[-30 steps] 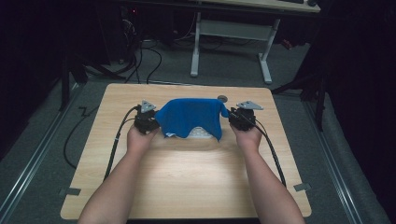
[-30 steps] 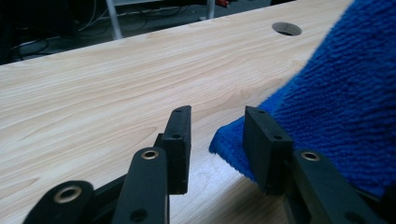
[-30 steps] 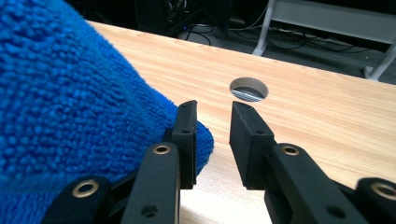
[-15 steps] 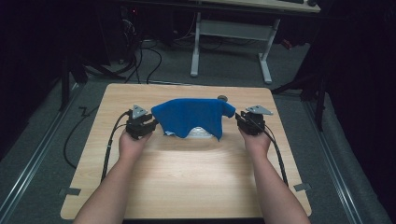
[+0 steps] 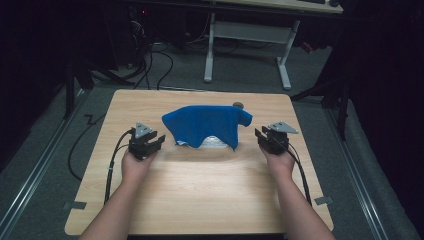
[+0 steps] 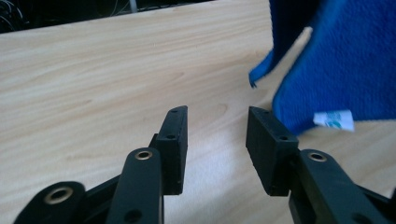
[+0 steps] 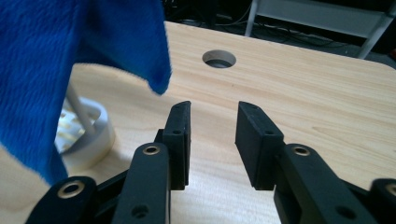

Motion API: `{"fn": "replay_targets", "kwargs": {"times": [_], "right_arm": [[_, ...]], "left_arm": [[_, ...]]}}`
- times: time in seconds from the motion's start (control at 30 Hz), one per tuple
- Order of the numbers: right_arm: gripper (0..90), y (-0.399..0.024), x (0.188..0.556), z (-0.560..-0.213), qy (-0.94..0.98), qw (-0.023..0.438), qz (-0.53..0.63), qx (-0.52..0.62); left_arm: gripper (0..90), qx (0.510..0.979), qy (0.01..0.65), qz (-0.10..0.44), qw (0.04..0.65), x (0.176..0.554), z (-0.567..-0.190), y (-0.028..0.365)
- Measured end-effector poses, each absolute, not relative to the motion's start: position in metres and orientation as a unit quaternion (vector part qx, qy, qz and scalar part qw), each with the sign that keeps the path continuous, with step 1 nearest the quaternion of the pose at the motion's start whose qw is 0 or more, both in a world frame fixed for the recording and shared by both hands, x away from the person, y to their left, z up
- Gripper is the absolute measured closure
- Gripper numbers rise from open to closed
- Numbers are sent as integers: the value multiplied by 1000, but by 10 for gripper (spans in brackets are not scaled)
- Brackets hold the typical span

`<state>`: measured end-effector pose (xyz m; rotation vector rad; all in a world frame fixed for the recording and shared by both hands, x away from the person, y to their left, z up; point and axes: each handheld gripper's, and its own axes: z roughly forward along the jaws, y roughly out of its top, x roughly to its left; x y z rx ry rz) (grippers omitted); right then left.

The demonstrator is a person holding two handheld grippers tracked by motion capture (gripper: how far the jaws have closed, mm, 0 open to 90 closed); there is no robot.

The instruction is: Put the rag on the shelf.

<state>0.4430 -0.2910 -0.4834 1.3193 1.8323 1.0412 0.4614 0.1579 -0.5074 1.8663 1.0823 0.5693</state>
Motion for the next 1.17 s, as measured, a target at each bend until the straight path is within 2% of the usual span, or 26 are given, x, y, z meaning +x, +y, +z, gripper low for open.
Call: {"fn": "replay_targets", "kwargs": {"times": [0.23, 0.53, 0.57, 0.6, 0.63, 0.7, 0.73, 0.8, 0.93, 1.17], "right_arm": [[589, -289, 428, -486, 713, 328, 380, 489], [508, -287, 382, -490, 715, 330, 397, 471], [471, -287, 369, -492, 717, 325, 399, 470], [471, -287, 369, -492, 717, 325, 399, 470], [451, -287, 353, -496, 721, 326, 395, 466], [441, -287, 336, -501, 726, 333, 391, 458], [441, -287, 336, -501, 726, 333, 391, 458], [439, -288, 305, -510, 745, 314, 386, 444], [440, -290, 289, -510, 743, 320, 382, 446], [436, -293, 292, -511, 731, 317, 388, 462]], "left_arm": [[542, 745, 448, 219, 442, 439, -515, 164], [500, 749, 444, 203, 448, 390, -517, 167], [486, 750, 441, 194, 453, 377, -517, 168], [478, 750, 441, 194, 453, 377, -517, 168], [476, 756, 429, 205, 449, 358, -516, 168], [470, 759, 423, 199, 453, 334, -516, 167], [465, 759, 423, 199, 453, 334, -516, 167], [462, 771, 406, 191, 451, 307, -519, 161], [453, 786, 383, 210, 437, 302, -519, 149], [446, 786, 388, 202, 438, 307, -521, 148]]}}
